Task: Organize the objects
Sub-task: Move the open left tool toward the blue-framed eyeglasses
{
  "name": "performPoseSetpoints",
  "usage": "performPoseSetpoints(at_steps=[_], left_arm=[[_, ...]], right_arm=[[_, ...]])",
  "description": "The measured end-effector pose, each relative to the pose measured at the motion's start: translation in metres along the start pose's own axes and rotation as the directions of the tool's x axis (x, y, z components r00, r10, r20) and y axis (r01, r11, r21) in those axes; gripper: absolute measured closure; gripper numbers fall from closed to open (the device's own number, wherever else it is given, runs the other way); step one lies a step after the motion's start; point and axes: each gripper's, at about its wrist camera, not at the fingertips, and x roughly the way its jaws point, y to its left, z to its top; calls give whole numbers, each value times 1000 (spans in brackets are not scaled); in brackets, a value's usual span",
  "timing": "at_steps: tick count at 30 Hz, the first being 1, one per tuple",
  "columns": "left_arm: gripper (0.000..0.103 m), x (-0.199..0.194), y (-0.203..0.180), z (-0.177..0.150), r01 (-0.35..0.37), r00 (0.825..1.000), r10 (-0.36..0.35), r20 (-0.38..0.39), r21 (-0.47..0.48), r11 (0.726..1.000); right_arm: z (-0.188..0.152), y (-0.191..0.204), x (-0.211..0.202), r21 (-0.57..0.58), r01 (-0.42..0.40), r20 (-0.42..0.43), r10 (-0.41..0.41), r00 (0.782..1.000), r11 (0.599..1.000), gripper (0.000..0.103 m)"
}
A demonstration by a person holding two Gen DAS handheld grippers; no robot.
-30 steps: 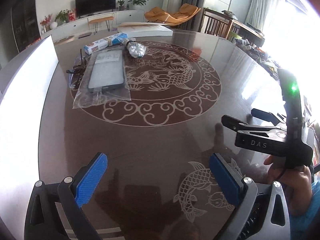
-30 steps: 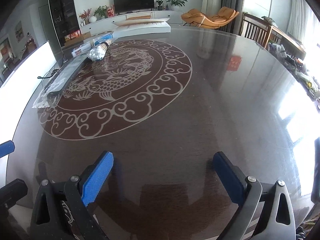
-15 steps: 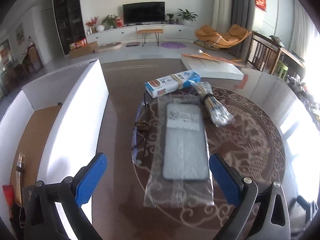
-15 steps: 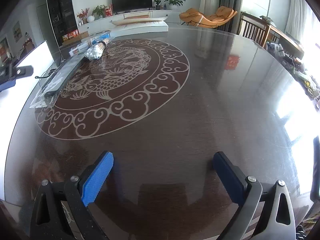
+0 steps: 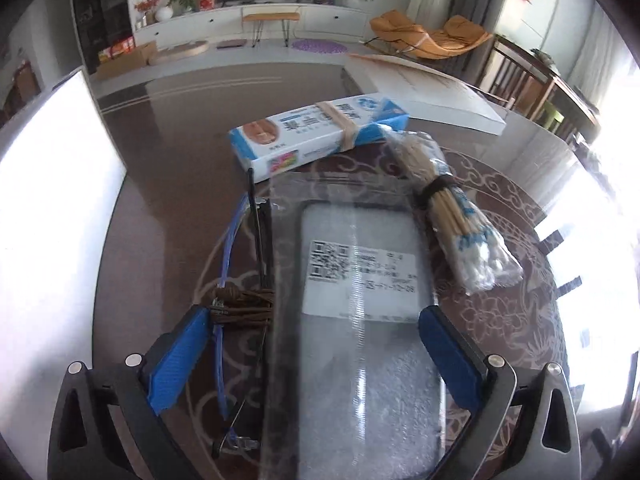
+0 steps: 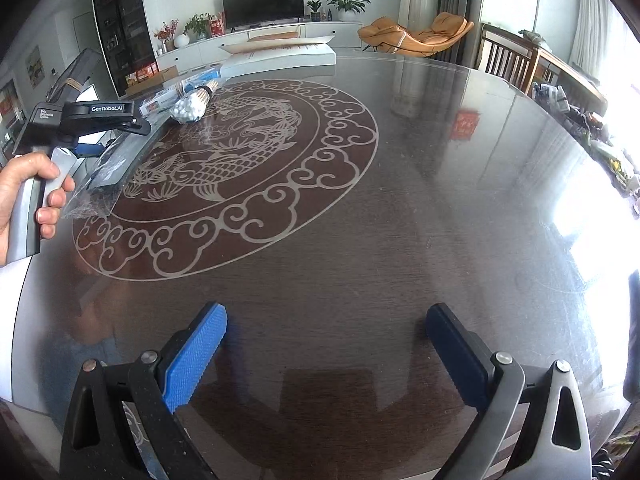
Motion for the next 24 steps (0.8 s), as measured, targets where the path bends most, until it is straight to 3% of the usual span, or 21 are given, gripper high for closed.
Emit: performPoseSetpoints(at_steps=[9,13,18,24], left_arm=[[0,-33,-88,-69,127,992,-127,-12,201,971],[0,-50,-86,-91,147,989,-146,-18,132,980],[0,-80,-65,-120,130,991,-131,40,38,991],[0,-81,-42,-135,158,987,-156,34,-35,987]], right_arm=[[24,-5,-16,15,-8,4,8,1000,1000,3],[27,-7,-23,24,-15,8,15,1000,1000,3],[31,-6,-27,28,-17,9,17,1000,999,3],[35,-8,-30,30,-16,8,15,1000,999,3]])
